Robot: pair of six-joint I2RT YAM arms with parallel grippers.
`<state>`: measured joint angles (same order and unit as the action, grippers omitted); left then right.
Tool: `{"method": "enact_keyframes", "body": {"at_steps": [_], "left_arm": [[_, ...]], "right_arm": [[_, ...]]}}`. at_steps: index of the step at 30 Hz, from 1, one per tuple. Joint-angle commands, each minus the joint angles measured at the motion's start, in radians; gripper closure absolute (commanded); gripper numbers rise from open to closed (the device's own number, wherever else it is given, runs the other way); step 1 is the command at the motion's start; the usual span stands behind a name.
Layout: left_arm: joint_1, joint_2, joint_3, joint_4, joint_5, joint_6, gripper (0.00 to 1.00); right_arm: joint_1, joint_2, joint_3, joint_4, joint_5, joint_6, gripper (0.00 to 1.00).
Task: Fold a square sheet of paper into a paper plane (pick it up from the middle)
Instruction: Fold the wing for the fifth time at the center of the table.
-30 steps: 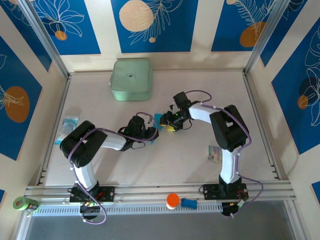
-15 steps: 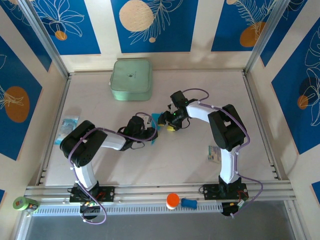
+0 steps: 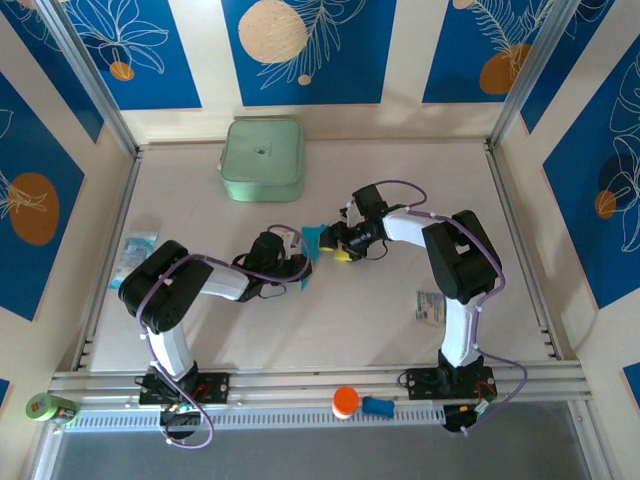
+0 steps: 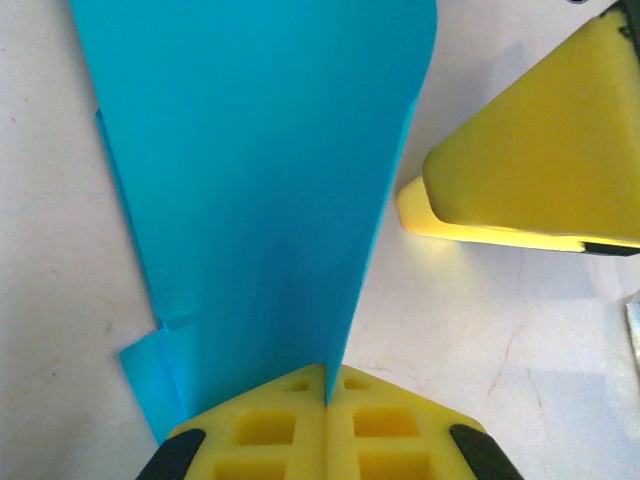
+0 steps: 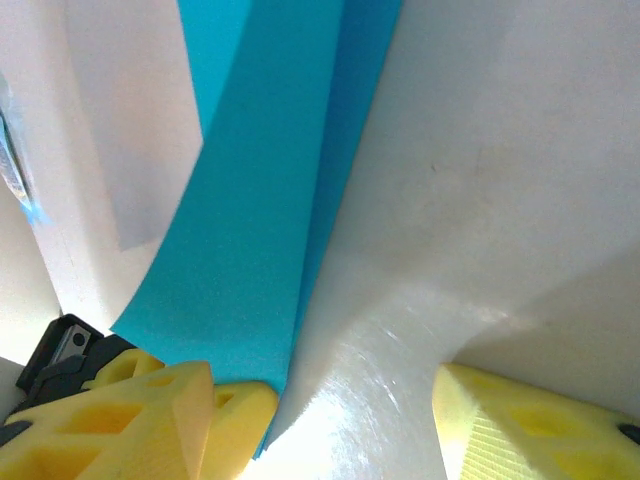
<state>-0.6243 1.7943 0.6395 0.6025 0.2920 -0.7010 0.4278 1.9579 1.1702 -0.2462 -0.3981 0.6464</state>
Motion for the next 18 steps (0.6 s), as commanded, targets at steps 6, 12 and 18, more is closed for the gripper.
{"method": "enact_keyframes", "body": {"at_steps": [6, 12, 18], "left_arm": [[0.013, -0.036, 0.000, 0.041, 0.088, -0.016, 1.00], [0.014, -0.008, 0.006, 0.099, 0.148, -0.041, 1.00], [0.019, 0.042, -0.001, 0.181, 0.174, -0.146, 1.00]], "right_arm": [[-0.022, -0.089, -0.030, 0.085, -0.058, -0.054, 0.41], [-0.040, -0.117, -0.090, 0.128, -0.047, -0.058, 0.41], [-0.040, -0.096, -0.109, 0.134, -0.026, -0.075, 0.38]]}}
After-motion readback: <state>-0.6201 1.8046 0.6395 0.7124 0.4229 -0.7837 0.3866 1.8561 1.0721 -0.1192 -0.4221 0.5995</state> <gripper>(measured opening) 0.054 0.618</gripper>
